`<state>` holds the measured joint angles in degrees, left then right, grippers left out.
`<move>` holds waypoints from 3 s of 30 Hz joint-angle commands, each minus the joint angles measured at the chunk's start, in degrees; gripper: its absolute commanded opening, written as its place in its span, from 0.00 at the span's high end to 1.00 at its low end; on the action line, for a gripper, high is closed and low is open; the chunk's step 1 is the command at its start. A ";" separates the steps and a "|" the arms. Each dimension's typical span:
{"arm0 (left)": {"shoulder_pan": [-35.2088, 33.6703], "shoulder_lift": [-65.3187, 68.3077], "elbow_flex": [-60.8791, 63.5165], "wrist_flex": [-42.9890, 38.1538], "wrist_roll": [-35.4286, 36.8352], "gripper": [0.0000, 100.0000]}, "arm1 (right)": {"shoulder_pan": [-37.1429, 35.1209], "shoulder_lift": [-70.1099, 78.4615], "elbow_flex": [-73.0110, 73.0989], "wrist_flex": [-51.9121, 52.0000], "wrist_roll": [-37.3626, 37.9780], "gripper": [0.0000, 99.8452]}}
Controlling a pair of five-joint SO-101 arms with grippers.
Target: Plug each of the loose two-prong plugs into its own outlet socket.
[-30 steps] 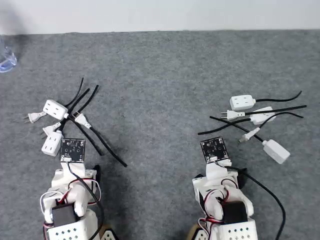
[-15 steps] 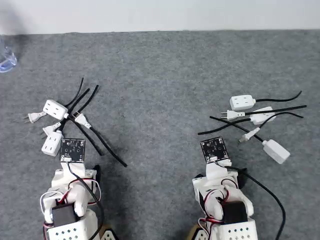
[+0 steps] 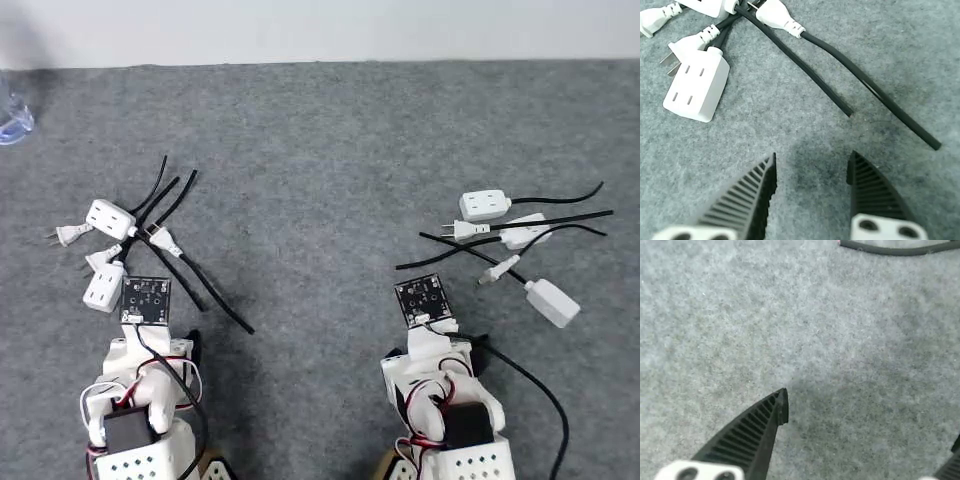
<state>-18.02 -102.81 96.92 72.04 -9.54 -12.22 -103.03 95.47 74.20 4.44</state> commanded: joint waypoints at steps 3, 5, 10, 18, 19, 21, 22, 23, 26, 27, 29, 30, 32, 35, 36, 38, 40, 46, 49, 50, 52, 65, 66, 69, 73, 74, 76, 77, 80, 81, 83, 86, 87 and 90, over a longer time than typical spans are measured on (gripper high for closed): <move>0.18 -0.70 -0.48 -0.09 -0.35 0.79 | -0.40 -0.57 1.05 0.57 -0.53 0.50; 0.18 -0.70 -0.48 -0.09 -0.35 0.79 | -0.40 -0.66 1.05 0.57 -0.62 0.50; 0.26 -0.79 -0.57 -2.81 -5.36 0.78 | -0.48 -0.66 1.05 0.57 -0.62 0.50; -0.35 -0.79 -10.77 -18.64 -4.92 0.78 | 5.14 -0.84 -0.88 -7.69 -0.53 0.50; -0.35 -0.79 -14.64 -18.64 -5.63 0.78 | 7.69 -0.84 -2.29 -10.07 -0.70 0.50; -0.35 -0.79 -22.37 -18.64 -8.35 0.78 | 13.14 -0.84 -5.54 -16.75 -0.70 0.50; -0.26 -0.79 -25.80 -18.81 -9.49 0.78 | 15.96 -0.84 -7.03 -20.18 -0.70 0.50; -0.26 -0.88 -29.05 -19.60 -10.37 0.78 | 18.59 -0.84 -8.62 -23.78 -0.53 0.50; -0.44 -1.85 -36.44 -24.70 -12.84 0.78 | 25.01 -0.84 -12.13 -34.77 -0.35 0.50; -1.49 -1.85 -38.90 -26.20 -13.80 0.79 | 26.68 -0.84 -13.19 -37.93 -0.35 0.50; -4.66 -1.85 -43.65 -29.63 -14.07 0.79 | 29.93 -0.84 -15.38 -43.30 -0.62 0.50; -6.42 -1.85 -46.02 -31.47 -14.24 0.79 | 31.25 -0.84 -16.35 -45.58 -0.70 0.50; -10.11 -1.85 -50.33 -35.69 -14.33 0.79 | 33.10 -0.84 -18.29 -49.71 -0.35 0.50; -16.88 -1.85 -55.16 -42.73 -14.33 0.79 | 36.09 -0.84 -20.13 -56.40 -0.35 0.50; -18.73 -1.85 -55.96 -45.27 -14.33 0.79 | 37.32 -0.84 -20.40 -59.12 -0.35 0.50; -20.92 -1.85 -56.40 -51.25 -14.24 0.79 | 39.78 -0.84 -20.31 -65.63 -0.35 0.50; -21.10 -1.85 -56.13 -58.37 -14.15 0.79 | 41.89 -0.84 -20.13 -71.96 -0.35 0.50; -21.10 -1.49 -56.04 -80.97 -13.98 0.79 | 44.53 -0.84 -20.22 -92.44 -0.44 0.51; -21.10 0.62 -56.22 -90.46 -13.98 0.79 | 44.44 -0.84 -20.31 -102.02 -0.35 0.51; -21.10 1.85 -56.31 -93.19 -13.98 0.79 | 44.44 -0.84 -20.31 -104.57 -0.35 0.51; -21.19 4.84 -56.92 -98.29 -13.98 0.79 | 44.44 -0.75 -20.75 -108.26 -0.26 0.51; -21.19 27.78 -72.31 -103.65 -13.98 0.79 | 44.44 -0.13 -34.73 -93.14 1.58 0.51; -21.19 29.01 -73.01 -103.65 -13.98 0.79 | 44.44 -0.13 -34.99 -93.05 1.58 0.51; -20.92 31.91 -74.59 -103.12 -13.10 0.79 | 44.44 -0.13 -34.99 -93.05 1.58 0.51; -17.32 33.05 -77.85 -93.36 -2.29 0.79 | 44.35 1.19 -34.90 -92.97 1.58 0.51; -17.49 32.97 -79.16 -89.58 -1.23 0.79 | 44.35 2.24 -35.08 -93.23 1.58 0.51; -16.97 32.88 -82.68 -81.67 0.97 0.79 | 44.35 4.97 -36.04 -93.58 1.58 0.51; -16.79 33.14 -84.70 -77.63 2.64 0.79 | 44.35 6.46 -36.92 -93.93 1.58 0.51; -16.88 33.41 -90.07 -66.90 8.53 0.79 | 44.35 11.91 -40.00 -96.57 1.58 0.51; -16.88 33.41 -91.12 -64.26 10.11 0.79 | 44.35 14.02 -41.49 -97.45 1.58 0.51; -16.97 33.41 -92.53 -61.01 12.84 0.79 | 44.35 18.24 -45.19 -98.51 1.58 0.51; -16.97 33.41 -94.73 -56.62 16.70 0.79 | 44.35 24.48 -52.48 -98.24 1.58 0.51; -16.88 33.58 -95.60 -54.95 17.67 0.79 | 44.35 26.51 -55.03 -98.15 1.58 0.51; -16.88 36.66 -100.44 -48.44 21.19 0.79 | 44.35 32.48 -63.12 -97.89 1.58 0.51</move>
<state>-34.99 -70.90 2.07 15.78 7.08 31.56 -76.40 41.49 -22.86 5.41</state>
